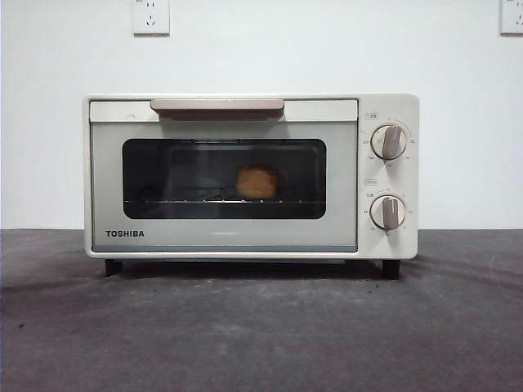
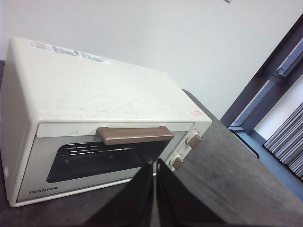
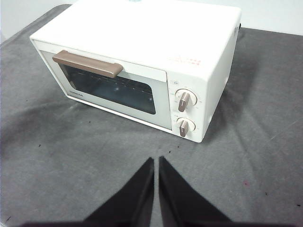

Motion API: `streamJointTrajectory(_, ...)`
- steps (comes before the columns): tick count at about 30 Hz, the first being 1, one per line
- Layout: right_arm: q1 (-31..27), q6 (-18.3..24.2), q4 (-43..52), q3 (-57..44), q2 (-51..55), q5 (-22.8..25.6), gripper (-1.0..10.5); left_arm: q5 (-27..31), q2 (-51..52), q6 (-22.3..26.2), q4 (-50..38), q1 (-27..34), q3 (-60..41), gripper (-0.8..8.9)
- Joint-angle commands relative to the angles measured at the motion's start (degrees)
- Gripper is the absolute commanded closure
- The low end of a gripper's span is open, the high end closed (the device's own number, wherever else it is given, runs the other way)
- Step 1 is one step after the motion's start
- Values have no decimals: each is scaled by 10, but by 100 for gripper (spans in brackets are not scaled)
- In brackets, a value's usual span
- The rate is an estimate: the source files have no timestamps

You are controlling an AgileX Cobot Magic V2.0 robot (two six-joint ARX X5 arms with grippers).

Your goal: The left arm flap open the oven, the right arm pick bread and place it into oven, the left arm flap close the oven

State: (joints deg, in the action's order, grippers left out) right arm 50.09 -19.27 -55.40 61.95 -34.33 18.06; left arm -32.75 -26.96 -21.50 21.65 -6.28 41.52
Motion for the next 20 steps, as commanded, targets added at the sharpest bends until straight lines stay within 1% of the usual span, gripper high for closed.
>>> streamJointTrajectory(1,5,7,5,3,-3,2,934,2,-2,11,-4,-2,10,793)
streamJointTrajectory(5,5,7,5,3,-3,2,934,2,9,12,-6,-2,-2,793)
streamJointTrajectory(6,5,7,5,3,-3,2,934,2,16,28,-6,-2,-10,793)
streamJointTrajectory(7,5,7,5,3,-3,2,934,5,30,58,-9,0,-25,793)
streamJointTrajectory(8,5,7,5,3,-3,2,934,11,47,77,-17,2,-47,793)
streamJointTrajectory(9,5,7,5,3,-3,2,934,28,63,84,-28,4,-70,793)
streamJointTrajectory(12,5,7,5,3,-3,2,934,129,124,67,-85,10,-169,793)
streamJointTrajectory(14,5,7,5,3,-3,2,934,186,166,68,-111,12,-236,793)
streamJointTrajectory(17,5,7,5,3,-3,2,934,264,220,71,-106,16,-310,793)
streamJointTrajectory(20,5,7,5,3,-3,2,934,299,255,79,-94,22,-353,793)
